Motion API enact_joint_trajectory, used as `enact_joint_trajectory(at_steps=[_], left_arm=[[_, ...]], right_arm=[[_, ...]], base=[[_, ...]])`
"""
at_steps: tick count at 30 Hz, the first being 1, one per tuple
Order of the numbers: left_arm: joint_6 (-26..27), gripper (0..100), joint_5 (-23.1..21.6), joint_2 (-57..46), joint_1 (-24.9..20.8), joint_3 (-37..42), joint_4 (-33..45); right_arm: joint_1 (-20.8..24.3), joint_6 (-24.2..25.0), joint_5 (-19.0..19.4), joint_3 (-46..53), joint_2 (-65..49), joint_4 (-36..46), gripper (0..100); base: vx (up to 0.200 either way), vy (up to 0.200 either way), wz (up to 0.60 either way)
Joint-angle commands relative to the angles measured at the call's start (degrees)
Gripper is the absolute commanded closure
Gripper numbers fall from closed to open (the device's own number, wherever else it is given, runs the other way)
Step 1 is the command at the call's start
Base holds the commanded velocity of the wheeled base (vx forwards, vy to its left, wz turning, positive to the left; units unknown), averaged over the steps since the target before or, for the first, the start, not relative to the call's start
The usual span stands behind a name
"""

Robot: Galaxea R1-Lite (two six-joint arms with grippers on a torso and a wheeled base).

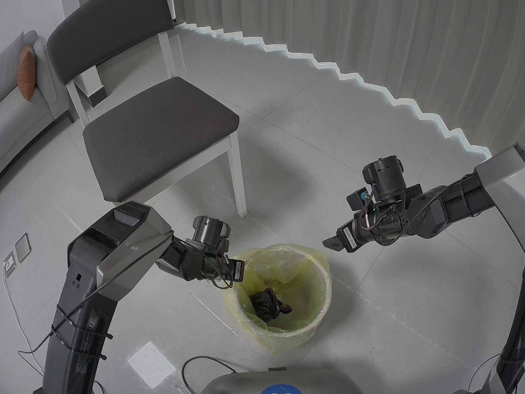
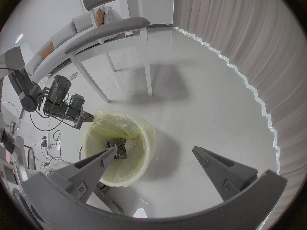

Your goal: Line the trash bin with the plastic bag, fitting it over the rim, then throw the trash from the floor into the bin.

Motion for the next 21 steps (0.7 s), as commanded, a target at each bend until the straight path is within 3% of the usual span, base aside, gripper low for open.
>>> enact_joint_trajectory(at_steps=[1,14,15,21], left_arm=[[-0.10,100,-1.02,2.02,-0.14,-3.93,2.36],[-0.28,100,-0.93,2.46,0.21,-4.28,1.75],[-0.36,0,-0.93,2.46,0.39,-4.28,1.75],[-0.28,0,-0.76,1.58,1.36,-2.96,1.48]], right_arm=[[-0.94,-0.04,0.18,-0.38,0.80,-0.04,0],[-1.81,0.05,0.79,0.05,1.59,-0.04,0],[-1.81,0.05,0.79,0.05,1.59,-0.04,0],[-1.99,0.05,0.79,0.23,2.38,-0.04,0]], base=[[0.000,0.000,0.00],[0.000,0.000,0.00],[0.000,0.000,0.00],[0.000,0.000,0.00]])
